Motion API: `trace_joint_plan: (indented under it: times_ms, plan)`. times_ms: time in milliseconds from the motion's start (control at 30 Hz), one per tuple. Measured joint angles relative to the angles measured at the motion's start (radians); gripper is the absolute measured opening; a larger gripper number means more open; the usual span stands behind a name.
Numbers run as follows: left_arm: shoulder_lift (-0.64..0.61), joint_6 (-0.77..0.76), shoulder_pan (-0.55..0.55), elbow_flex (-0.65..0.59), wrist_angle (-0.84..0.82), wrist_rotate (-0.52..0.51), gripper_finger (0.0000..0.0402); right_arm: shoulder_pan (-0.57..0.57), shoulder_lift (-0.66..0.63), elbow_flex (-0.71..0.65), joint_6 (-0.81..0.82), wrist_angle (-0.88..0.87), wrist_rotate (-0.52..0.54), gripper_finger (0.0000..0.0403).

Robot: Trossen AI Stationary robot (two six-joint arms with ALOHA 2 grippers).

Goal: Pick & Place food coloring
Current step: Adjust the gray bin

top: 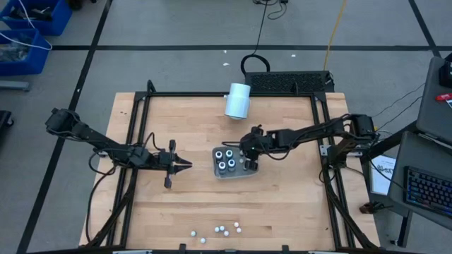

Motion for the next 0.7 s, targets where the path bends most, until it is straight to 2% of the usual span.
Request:
trace_joint_plan:
  times_ms: [100,233,367,500,700]
  plan:
    - [0.0,-0.005,0.0,0.0,-0.047,0.001,0.0037,0.008,-0.044,0.0,-0.017,0.001,0.022,0.0078]
    - [0.02,-0.037,0.0,0.0,-0.115,0.001,0.0034,0.064,-0.128,0.0,-0.066,-0.002,0.132,0.0071]
    - [0.107,-0.053,0.0,0.0,-0.105,0.03,0.0006,0.141,-0.221,0.001,-0.076,-0.046,0.214,0.0048]
    - [0.233,-0.043,0.005,0.0,-0.008,0.036,0.0004,0.214,-0.281,0.001,-0.002,-0.156,0.273,0.0008]
    - [0.391,-0.026,0.06,0.071,0.026,0.059,0.0004,0.302,-0.273,-0.003,0.141,-0.309,0.401,0.0002]
